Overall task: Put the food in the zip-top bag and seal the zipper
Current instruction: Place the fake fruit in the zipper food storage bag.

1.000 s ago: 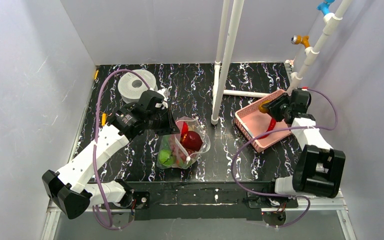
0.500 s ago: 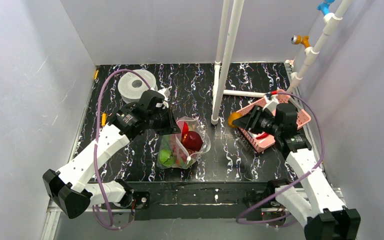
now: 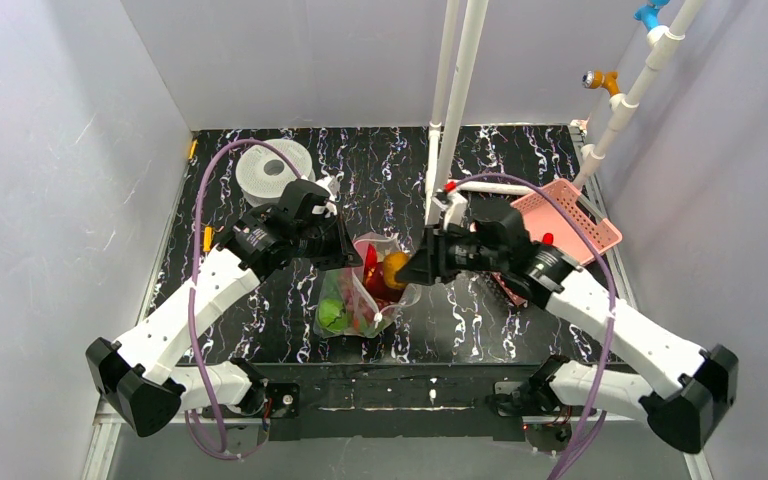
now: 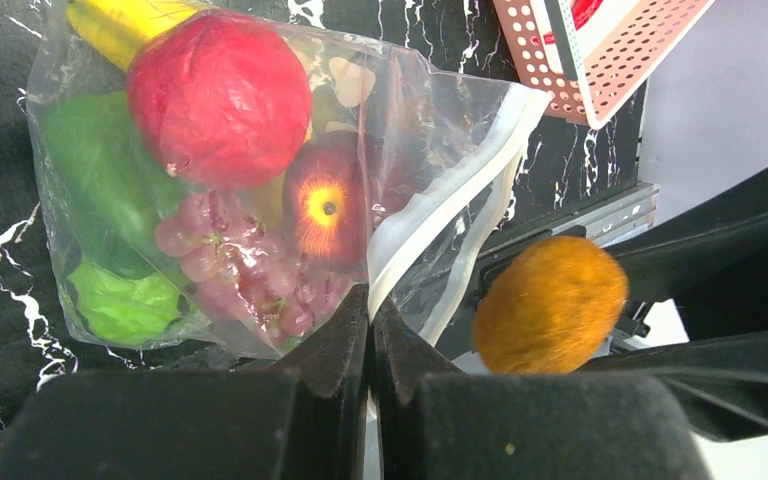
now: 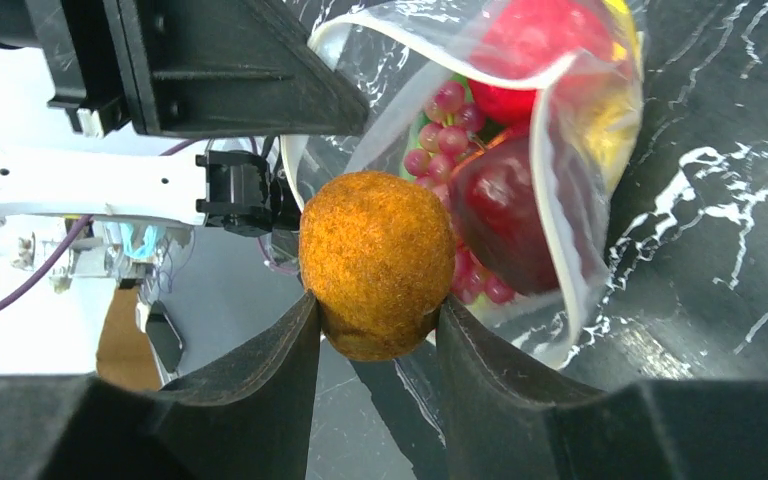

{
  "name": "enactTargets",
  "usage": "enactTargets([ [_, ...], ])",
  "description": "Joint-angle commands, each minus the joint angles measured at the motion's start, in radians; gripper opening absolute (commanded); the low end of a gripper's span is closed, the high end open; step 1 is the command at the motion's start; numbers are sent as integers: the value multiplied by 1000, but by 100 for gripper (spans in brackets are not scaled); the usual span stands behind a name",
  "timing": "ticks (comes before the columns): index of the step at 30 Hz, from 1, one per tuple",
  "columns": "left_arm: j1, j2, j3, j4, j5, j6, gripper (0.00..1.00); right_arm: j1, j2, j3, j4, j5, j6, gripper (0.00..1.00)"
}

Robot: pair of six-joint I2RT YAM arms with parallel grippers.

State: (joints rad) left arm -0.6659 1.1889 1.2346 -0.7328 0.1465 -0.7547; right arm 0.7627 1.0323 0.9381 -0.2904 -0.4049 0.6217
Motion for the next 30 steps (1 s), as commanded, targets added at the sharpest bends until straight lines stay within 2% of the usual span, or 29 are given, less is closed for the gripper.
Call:
enactTargets([
  [1, -1, -43, 18, -8, -9, -11, 0, 85, 110, 111, -27, 72, -35, 18],
  [6, -1, -62, 39, -14, 14, -31, 0, 133, 211, 139, 5, 91, -9, 22],
  [10, -1, -65, 62, -16, 31, -36, 0, 150, 263, 183, 3, 107, -1, 31],
  [19, -1, -54, 66, -16, 37, -37, 0, 153, 314, 268, 19, 31, -27, 71],
  [23, 0, -63, 69, -21, 17, -33, 0, 153, 297, 264, 28, 52, -28, 87],
  [30, -1, -106, 66, -35, -76, -14, 0, 189, 204, 251, -54, 117, -70, 86],
])
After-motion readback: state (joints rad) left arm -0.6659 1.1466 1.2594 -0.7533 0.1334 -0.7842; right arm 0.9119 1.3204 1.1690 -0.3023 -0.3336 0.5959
